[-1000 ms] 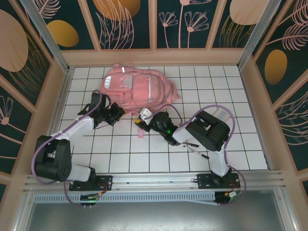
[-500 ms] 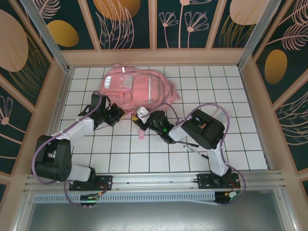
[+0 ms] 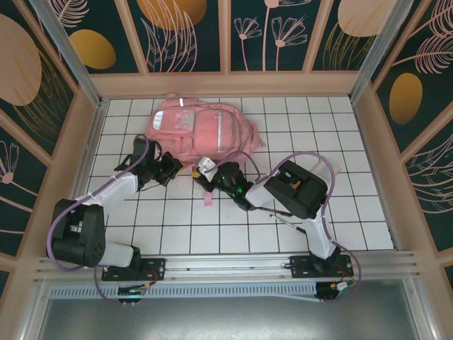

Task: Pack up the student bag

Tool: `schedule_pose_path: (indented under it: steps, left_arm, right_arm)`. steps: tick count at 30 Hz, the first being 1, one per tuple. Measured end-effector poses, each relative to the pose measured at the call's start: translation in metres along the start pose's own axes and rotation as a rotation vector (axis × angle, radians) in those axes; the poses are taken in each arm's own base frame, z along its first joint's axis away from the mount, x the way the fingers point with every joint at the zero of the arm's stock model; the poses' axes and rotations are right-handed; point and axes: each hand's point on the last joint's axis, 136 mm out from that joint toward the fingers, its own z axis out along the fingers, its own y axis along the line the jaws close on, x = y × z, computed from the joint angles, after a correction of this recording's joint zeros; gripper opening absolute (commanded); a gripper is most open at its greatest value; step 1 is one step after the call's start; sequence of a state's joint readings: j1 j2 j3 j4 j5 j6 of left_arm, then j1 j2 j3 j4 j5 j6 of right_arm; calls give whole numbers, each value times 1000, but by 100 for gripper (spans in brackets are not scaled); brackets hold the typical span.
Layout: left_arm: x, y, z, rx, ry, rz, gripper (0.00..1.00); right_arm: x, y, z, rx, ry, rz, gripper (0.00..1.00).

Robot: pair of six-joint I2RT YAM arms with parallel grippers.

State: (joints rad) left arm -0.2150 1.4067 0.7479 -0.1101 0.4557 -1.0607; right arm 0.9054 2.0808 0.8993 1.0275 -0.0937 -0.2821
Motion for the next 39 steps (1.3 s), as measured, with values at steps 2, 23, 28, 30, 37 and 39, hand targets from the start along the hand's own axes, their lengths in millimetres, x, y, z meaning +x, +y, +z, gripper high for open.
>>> schedule_pose_path:
  steps: [2,23,28,30,37,39]
  left_arm:
    - [1,1,0,-2,1,-1,0]
    - [-11,25,-6,-106,-60,87,0]
    - [-21,21,-8,-116,-94,132,0]
    - [-26,24,-7,-133,-110,141,0]
    - [-39,43,-4,-222,-150,168,0]
    - [-42,48,-4,-247,-158,181,0]
  right_arm:
    - [0,0,1,5,5,-1,18]
    - [-4,19,1,-161,115,243,0]
    - [-15,14,-4,-293,194,632,0]
    - [-13,11,-10,-332,227,791,0]
    - [28,11,-49,-345,385,1212,0]
    - [35,8,-59,-324,403,1276,0]
